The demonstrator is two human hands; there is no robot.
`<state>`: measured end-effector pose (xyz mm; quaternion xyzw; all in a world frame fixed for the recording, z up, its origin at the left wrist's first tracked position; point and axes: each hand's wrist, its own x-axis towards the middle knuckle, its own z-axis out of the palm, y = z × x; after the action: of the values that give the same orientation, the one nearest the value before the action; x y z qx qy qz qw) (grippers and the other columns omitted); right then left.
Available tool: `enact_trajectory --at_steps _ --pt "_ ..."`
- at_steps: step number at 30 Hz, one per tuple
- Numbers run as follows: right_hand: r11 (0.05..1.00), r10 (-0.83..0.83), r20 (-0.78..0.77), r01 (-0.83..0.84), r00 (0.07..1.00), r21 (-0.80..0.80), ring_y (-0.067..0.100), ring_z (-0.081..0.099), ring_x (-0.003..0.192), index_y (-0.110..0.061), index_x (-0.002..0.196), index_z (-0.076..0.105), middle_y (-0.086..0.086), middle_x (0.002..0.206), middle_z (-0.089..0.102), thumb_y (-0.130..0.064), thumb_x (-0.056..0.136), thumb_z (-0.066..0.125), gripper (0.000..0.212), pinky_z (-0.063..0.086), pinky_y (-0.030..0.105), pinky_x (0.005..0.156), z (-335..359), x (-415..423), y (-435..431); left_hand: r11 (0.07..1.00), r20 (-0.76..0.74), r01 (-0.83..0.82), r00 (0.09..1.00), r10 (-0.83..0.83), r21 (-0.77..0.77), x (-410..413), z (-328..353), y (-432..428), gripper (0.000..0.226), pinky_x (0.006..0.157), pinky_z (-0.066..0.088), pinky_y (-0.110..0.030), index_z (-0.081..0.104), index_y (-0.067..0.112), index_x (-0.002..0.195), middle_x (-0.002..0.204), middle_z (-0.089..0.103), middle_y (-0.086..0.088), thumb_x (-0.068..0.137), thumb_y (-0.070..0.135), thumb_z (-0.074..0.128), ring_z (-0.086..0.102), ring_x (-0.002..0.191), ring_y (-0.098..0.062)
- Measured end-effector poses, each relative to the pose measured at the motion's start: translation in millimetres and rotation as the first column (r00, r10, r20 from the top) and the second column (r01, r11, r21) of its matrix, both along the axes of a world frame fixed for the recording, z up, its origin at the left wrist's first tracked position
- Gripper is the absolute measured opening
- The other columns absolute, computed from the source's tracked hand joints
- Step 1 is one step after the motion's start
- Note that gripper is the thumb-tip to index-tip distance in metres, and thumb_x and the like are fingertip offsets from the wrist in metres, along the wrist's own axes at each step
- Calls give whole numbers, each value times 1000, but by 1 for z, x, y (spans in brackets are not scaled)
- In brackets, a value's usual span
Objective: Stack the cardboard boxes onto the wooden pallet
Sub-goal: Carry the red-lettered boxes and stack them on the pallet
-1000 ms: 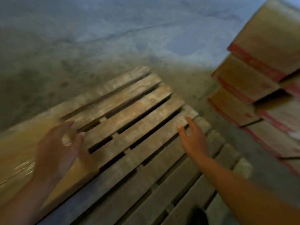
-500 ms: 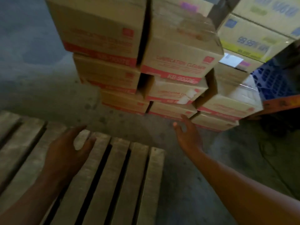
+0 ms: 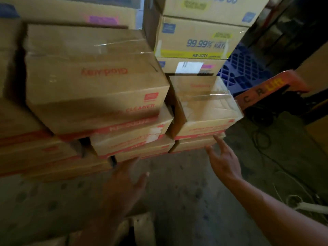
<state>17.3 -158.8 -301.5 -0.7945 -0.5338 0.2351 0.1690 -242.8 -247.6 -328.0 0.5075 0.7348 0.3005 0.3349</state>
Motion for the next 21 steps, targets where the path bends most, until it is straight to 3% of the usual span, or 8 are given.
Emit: enact_trajectory --at_steps 2,4,9,15,18,20,21 --pt "1000 -15 13 15 1000 -2 30 40 138 -38 154 30 9 158 36 -51 100 48 58 41 49 105 -10 9 37 996 -62 54 997 -50 75 18 -14 39 53 101 32 -31 61 21 133 134 63 -1 85 41 73 48 118 -8" --pt "1000 -27 5 27 1000 -14 30 42 137 -37 154 30 9 157 38 -51 101 47 58 41 50 107 -19 14 64 994 -41 103 994 -101 46 36 -22 63 58 101 27 -28 58 23 136 134 62 3 86 52 64 45 118 -3" --pt "999 -36 -12 36 999 -9 30 40 139 -38 154 34 9 157 38 -52 100 48 57 37 46 109 -34 39 118 974 59 224 972 -226 35 73 -43 118 61 104 41 -28 52 25 141 141 57 6 87 54 61 50 127 -6" --pt "998 -57 54 57 997 11 31 40 140 -33 155 34 10 157 39 -53 100 49 61 36 49 113 -62 119 196 972 13 224 974 -226 70 124 -64 199 71 107 39 -27 41 21 149 148 51 2 89 51 64 47 132 -10" --pt "995 -89 37 87 995 49 34 40 139 -29 154 34 10 158 37 -54 99 50 63 35 52 114 -85 166 234 991 80 129 989 -127 -29 156 -81 231 88 111 35 -30 27 30 155 155 38 11 82 65 62 39 141 -17" --pt "995 -91 72 88 993 38 37 39 139 -26 155 31 11 158 35 -57 96 53 70 34 52 114 -102 198 255 997 288 -63 955 72 -42 177 -97 248 93 104 37 -18 34 34 150 142 42 24 72 66 73 45 134 -15" --pt "996 -92 117 91 989 12 38 38 140 -24 155 29 12 158 33 -59 94 55 75 33 50 115 -108 215 261 988 357 -145 921 157 -62 188 -106 253 89 103 42 -18 42 35 141 139 50 22 66 68 78 51 128 -15"
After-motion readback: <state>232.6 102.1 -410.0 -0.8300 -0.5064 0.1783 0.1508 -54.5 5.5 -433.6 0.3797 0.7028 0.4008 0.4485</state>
